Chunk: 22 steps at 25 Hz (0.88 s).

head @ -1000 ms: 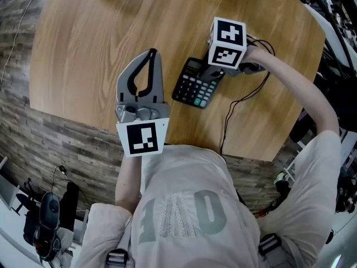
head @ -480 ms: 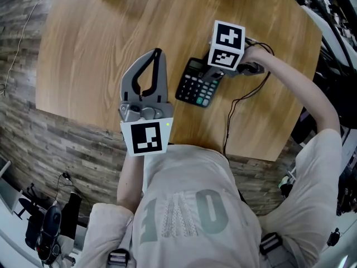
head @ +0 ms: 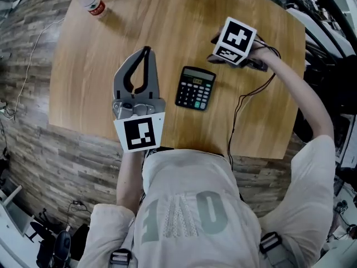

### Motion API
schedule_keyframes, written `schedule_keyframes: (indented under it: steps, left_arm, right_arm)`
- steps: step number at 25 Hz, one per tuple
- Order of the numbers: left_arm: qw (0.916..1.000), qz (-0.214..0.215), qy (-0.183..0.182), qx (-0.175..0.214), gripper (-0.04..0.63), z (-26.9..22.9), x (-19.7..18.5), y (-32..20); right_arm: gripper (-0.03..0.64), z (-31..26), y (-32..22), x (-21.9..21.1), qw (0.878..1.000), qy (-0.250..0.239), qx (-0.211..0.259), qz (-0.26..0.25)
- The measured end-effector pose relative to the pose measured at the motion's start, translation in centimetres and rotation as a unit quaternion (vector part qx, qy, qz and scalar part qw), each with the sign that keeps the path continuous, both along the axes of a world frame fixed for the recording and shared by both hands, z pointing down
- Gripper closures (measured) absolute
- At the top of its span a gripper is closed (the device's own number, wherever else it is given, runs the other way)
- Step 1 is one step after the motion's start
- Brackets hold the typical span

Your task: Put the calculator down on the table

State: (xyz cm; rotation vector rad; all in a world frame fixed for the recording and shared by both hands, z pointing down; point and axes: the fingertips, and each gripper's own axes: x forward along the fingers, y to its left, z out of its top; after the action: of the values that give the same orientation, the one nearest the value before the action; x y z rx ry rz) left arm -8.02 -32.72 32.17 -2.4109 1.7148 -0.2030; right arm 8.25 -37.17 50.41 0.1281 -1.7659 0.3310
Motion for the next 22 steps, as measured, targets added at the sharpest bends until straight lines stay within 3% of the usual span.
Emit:
schedule_keyframes:
  steps: [2,5,8,10,12,16,20,22]
  left_arm:
    - [0.9999,-0.003,0.012,0.011,0.586,-1.4,-0.2,-0.1]
    - [0.9995,0.006,0.014,0.028,0.586,-3.0,0.3,-0.2]
    - [0.9987,0.021,0.014,0.044,0.586,-4.9,1.2,-0.5]
    - [0.9976,0.03,0.024,0.057,0.586,-6.5,1.6,-0.7]
    - [0.9958,0.044,0.034,0.073,0.586,-8.4,2.1,-1.2]
    - [0.9917,0.066,0.055,0.096,0.586,-11.7,3.3,-1.3]
    - [0.9868,0.089,0.074,0.114,0.586,-13.7,4.5,-0.9]
    - [0.9848,0.101,0.083,0.114,0.586,-14.2,5.3,-0.9]
  right_arm:
    - [0.374,-2.5,-1.1,0.7,0.998,-0.015,0.06,0.031]
    - [0.376,-6.4,-2.0,1.3,0.984,-0.046,0.153,0.081]
    - [0.377,-10.9,-2.3,1.8,0.956,-0.09,0.243,0.135]
    - [0.393,-14.3,-2.3,2.0,0.928,-0.124,0.306,0.174]
    - [0.416,-17.9,-2.2,2.3,0.886,-0.166,0.371,0.224]
    - [0.459,-24.7,-0.1,3.7,0.784,-0.239,0.481,0.311]
    - [0.54,-28.4,2.8,6.3,0.682,-0.265,0.558,0.391]
    - [0.557,-29.0,4.1,7.4,0.643,-0.274,0.576,0.423]
